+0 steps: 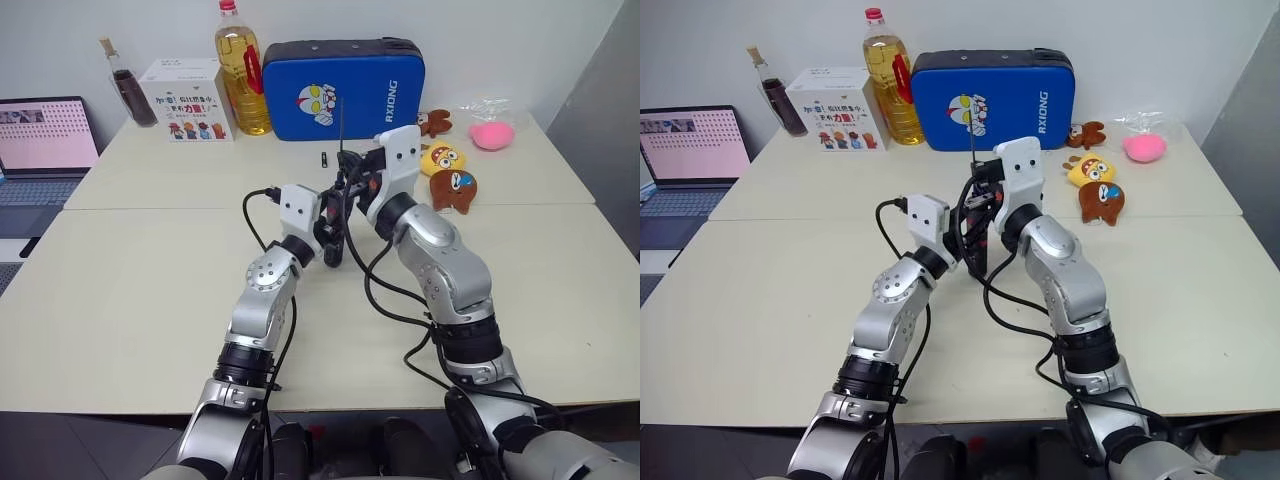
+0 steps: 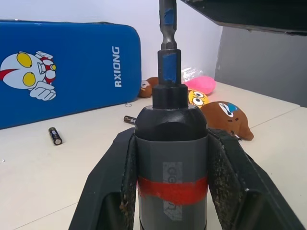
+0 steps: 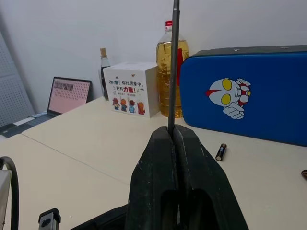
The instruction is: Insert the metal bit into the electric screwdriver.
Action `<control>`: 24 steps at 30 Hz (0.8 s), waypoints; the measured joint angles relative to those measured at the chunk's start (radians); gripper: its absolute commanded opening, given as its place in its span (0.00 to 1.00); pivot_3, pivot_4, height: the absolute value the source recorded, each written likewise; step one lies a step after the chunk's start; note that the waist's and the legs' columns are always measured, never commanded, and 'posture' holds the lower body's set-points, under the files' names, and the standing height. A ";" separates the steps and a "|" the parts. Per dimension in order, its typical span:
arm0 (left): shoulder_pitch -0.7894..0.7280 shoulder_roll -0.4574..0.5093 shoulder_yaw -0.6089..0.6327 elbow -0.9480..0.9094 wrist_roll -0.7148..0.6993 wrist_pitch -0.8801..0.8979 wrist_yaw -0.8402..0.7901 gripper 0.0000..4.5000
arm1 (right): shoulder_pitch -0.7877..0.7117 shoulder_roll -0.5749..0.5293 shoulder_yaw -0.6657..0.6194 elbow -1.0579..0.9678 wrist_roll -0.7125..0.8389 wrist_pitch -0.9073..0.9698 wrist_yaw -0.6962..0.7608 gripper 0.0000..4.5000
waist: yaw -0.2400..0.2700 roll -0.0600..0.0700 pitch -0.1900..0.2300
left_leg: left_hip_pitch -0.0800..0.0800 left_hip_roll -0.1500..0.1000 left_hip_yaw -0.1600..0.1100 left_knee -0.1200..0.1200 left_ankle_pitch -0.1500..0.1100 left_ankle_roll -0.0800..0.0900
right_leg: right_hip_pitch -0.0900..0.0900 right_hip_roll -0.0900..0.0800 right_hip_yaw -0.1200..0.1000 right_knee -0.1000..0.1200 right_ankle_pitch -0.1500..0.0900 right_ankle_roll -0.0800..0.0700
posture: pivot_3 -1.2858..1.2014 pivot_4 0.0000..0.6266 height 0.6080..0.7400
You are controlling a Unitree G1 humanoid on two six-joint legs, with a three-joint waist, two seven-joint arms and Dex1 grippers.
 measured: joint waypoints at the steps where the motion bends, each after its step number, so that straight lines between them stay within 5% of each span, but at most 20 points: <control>1: 0.001 0.000 -0.001 -0.001 0.002 0.000 0.000 0.37 | 0.001 -0.004 0.003 -0.005 -0.006 0.004 0.002 0.01 | 0.000 0.000 0.000 | 0.000 0.000 0.000 0.000 0.000 0.000 | 0.000 0.000 0.000 0.000 0.000 0.000 | 0.52 0.24 1.00; 18: 0.012 0.000 -0.007 -0.003 0.013 -0.002 -0.001 0.37 | -0.005 -0.033 0.000 -0.051 0.006 0.117 0.028 0.01 | 0.000 0.000 -0.007 | 0.003 0.000 0.000 -0.001 0.000 0.000 | 0.003 0.000 0.000 0.000 0.000 0.000 | 0.52 0.24 1.00; 24: 0.027 -0.001 -0.007 -0.004 0.013 -0.001 0.000 0.37 | -0.006 -0.037 -0.010 -0.066 0.030 0.177 0.040 0.01 | -0.001 -0.001 -0.009 | 0.023 -0.001 0.001 -0.014 0.000 0.000 | 0.019 0.000 0.001 -0.008 -0.003 0.003 | 0.52 0.24 1.00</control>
